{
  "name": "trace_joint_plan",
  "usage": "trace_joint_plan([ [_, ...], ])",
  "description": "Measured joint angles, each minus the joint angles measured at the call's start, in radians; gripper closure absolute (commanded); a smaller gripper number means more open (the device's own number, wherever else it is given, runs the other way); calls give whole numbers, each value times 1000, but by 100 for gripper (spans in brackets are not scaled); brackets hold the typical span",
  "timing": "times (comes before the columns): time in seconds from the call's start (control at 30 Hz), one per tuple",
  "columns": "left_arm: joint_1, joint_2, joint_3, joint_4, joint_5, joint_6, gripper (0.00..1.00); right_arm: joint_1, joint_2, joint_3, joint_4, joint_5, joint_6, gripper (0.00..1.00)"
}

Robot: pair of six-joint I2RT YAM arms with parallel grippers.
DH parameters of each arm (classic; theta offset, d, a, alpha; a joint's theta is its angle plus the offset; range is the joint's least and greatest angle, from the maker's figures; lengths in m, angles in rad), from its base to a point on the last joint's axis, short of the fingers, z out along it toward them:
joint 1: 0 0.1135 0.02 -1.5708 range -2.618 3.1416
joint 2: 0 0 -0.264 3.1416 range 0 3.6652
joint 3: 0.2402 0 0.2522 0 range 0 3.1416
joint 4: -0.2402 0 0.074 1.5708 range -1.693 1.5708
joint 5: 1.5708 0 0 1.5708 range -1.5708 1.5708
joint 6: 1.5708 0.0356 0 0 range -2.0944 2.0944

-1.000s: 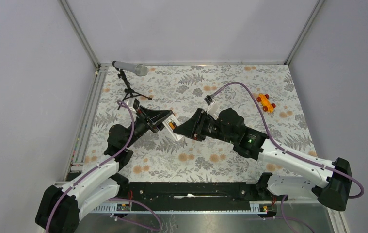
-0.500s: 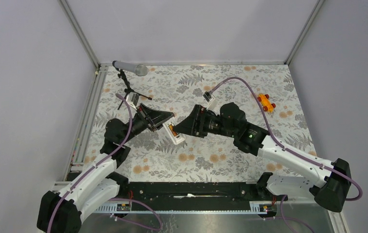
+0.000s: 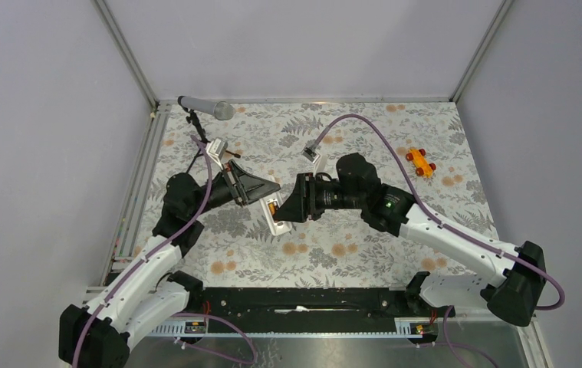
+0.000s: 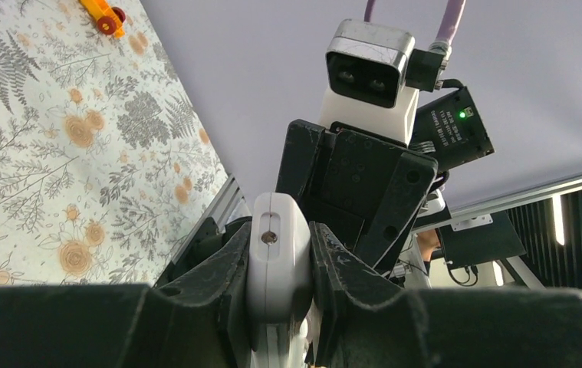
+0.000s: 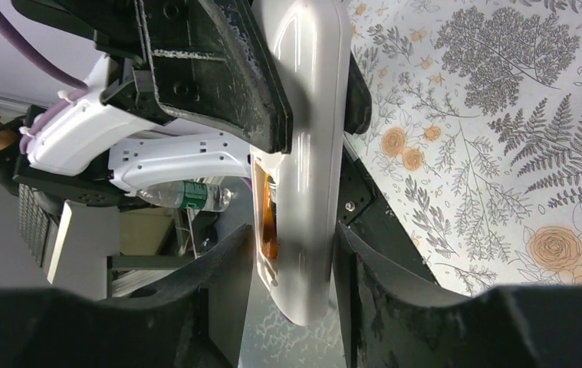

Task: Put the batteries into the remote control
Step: Load the battery into the remote control.

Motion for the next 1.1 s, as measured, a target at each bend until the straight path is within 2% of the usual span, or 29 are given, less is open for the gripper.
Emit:
trace_joint_plan([
  [0.03,0,1,0,-9,5,6,100,0,5,0,-4,-3,-4,49],
  [0.2,0,14,0,-16,22,22,100,0,12,0,-24,-5,-24,67],
  [0.33,0,15,0,-14,43,32,100,-2,19,1,-37,-11,-22,71],
  [0.4,0,19,2,-14,47,31,100,-2,20,2,-38,-10,-23,67],
  [0.53,3,26,12,-24,52,28,100,-2,21,2,-34,-6,-27,39],
  [0.63,4,26,42,-78,54,34,100,-2,24,3,-40,13,-32,30],
  [0.73,7,26,67,-112,55,55,100,-9,24,9,-46,21,-24,29],
  [0.97,13,26,71,-128,63,74,100,-30,24,26,-45,48,15,35],
  [1.1,13,26,71,-128,66,85,100,-31,24,26,-45,62,33,44],
])
